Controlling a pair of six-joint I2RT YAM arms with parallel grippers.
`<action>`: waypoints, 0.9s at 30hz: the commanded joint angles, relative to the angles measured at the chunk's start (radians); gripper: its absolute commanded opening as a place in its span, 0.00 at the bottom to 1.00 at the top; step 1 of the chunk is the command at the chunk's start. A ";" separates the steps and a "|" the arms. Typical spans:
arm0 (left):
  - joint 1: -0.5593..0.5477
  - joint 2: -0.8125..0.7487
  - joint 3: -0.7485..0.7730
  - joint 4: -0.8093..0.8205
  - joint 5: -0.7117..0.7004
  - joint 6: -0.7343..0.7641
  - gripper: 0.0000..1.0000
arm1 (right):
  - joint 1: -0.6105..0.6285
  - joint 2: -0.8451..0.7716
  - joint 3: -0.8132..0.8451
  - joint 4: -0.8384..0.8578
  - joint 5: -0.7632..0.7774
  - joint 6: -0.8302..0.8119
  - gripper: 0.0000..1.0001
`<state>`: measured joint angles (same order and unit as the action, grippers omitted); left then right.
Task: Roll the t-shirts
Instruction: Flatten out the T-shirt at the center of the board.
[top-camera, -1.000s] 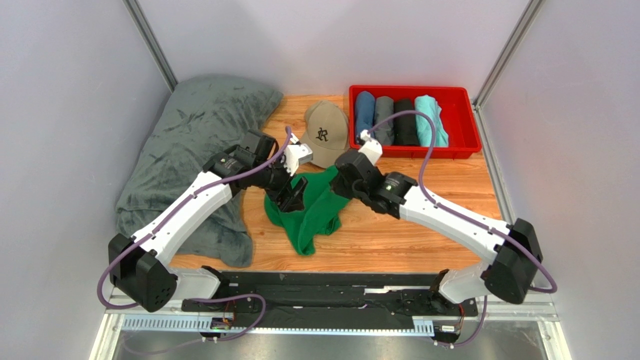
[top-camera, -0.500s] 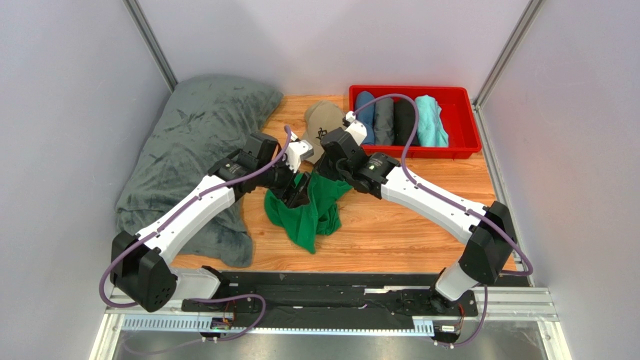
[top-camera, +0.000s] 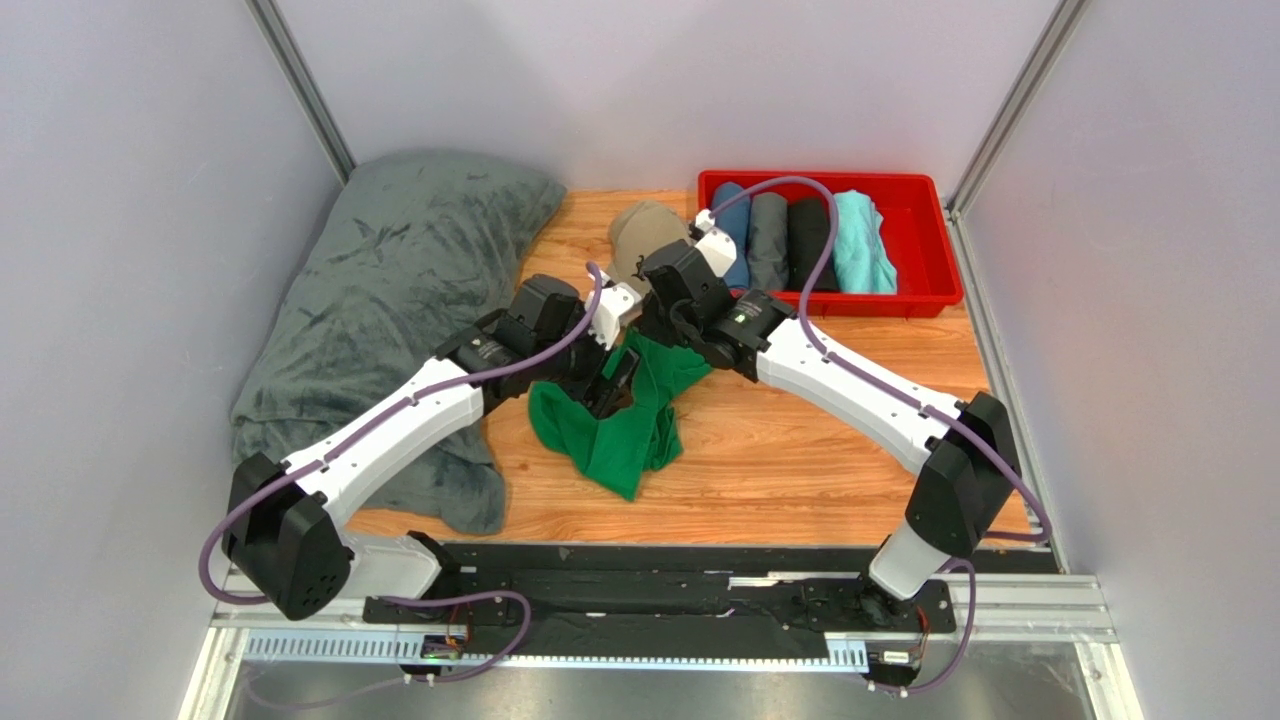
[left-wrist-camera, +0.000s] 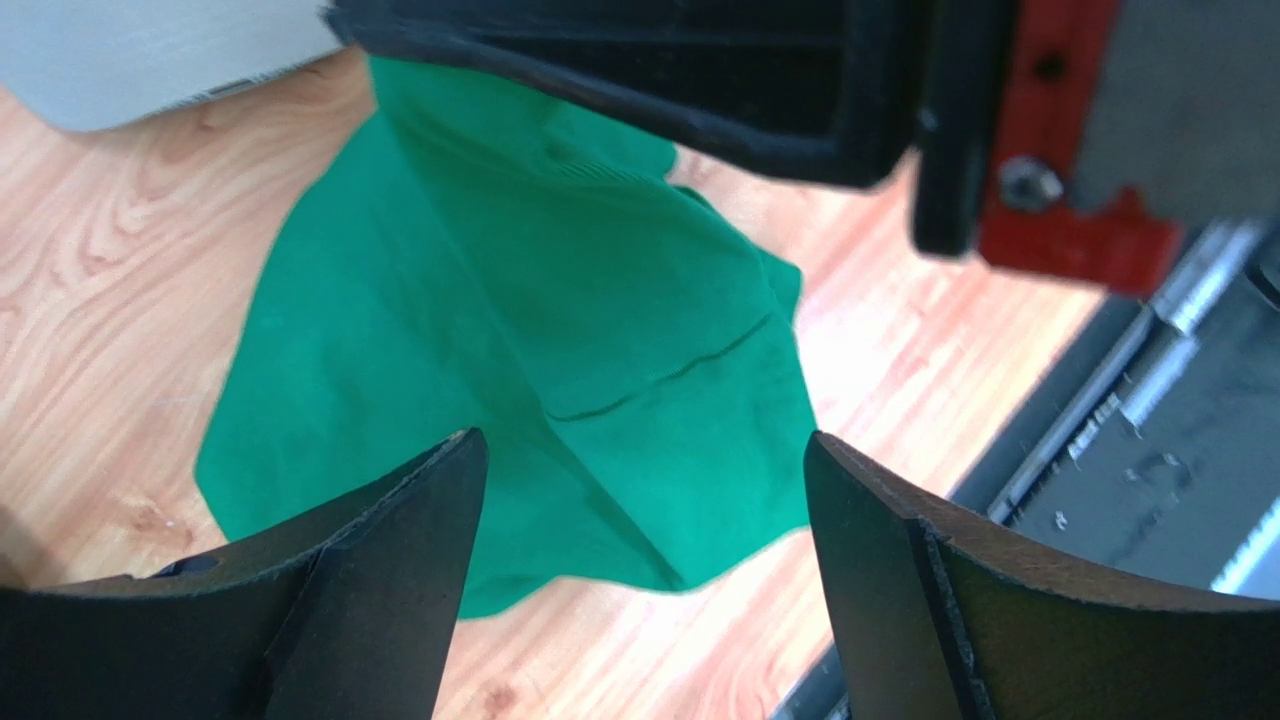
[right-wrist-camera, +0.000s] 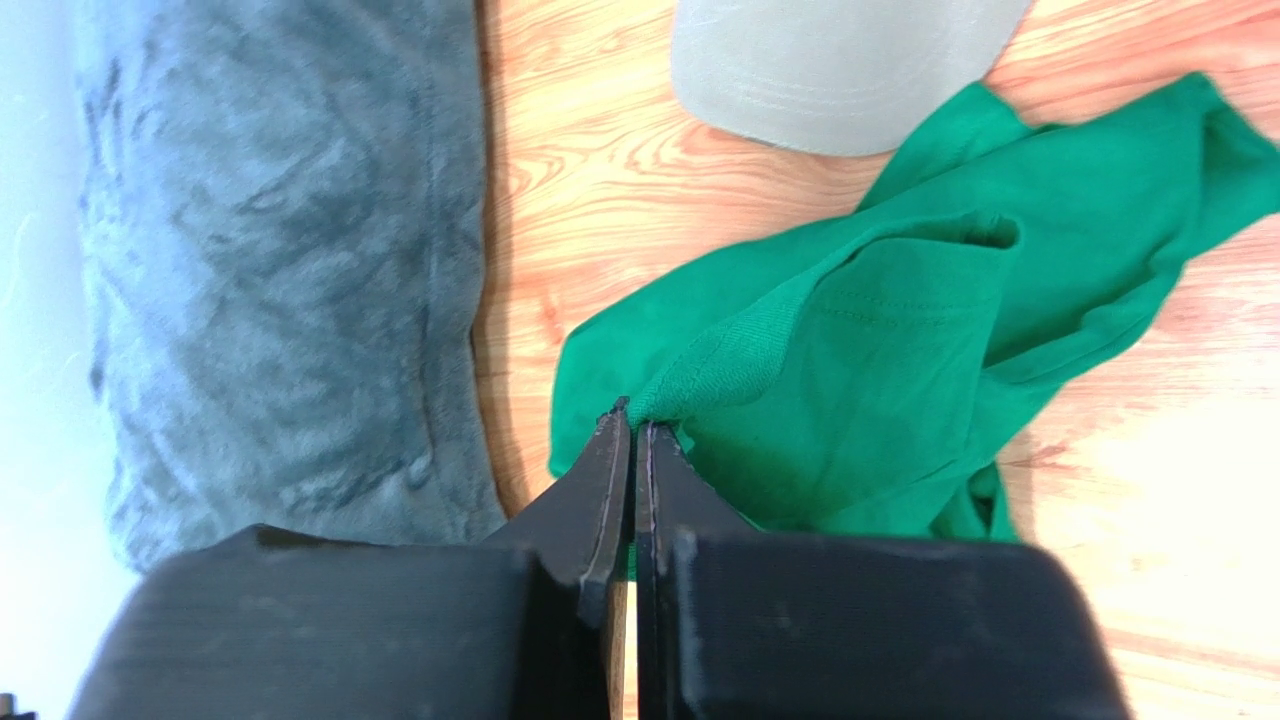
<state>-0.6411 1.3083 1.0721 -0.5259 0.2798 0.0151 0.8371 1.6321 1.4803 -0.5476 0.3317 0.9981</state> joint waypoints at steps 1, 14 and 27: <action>-0.009 0.040 0.003 0.055 -0.126 -0.037 0.86 | -0.015 -0.014 -0.017 0.029 0.013 0.019 0.00; -0.008 -0.057 -0.032 0.086 -0.172 0.023 0.85 | -0.187 0.167 0.265 0.012 -0.137 -0.116 0.00; -0.014 0.028 -0.090 0.076 -0.134 0.157 0.85 | -0.194 0.143 0.396 -0.017 -0.135 -0.162 0.00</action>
<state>-0.6483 1.2877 0.9848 -0.4820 0.1276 0.1150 0.6353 1.8404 1.8671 -0.5850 0.2070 0.8486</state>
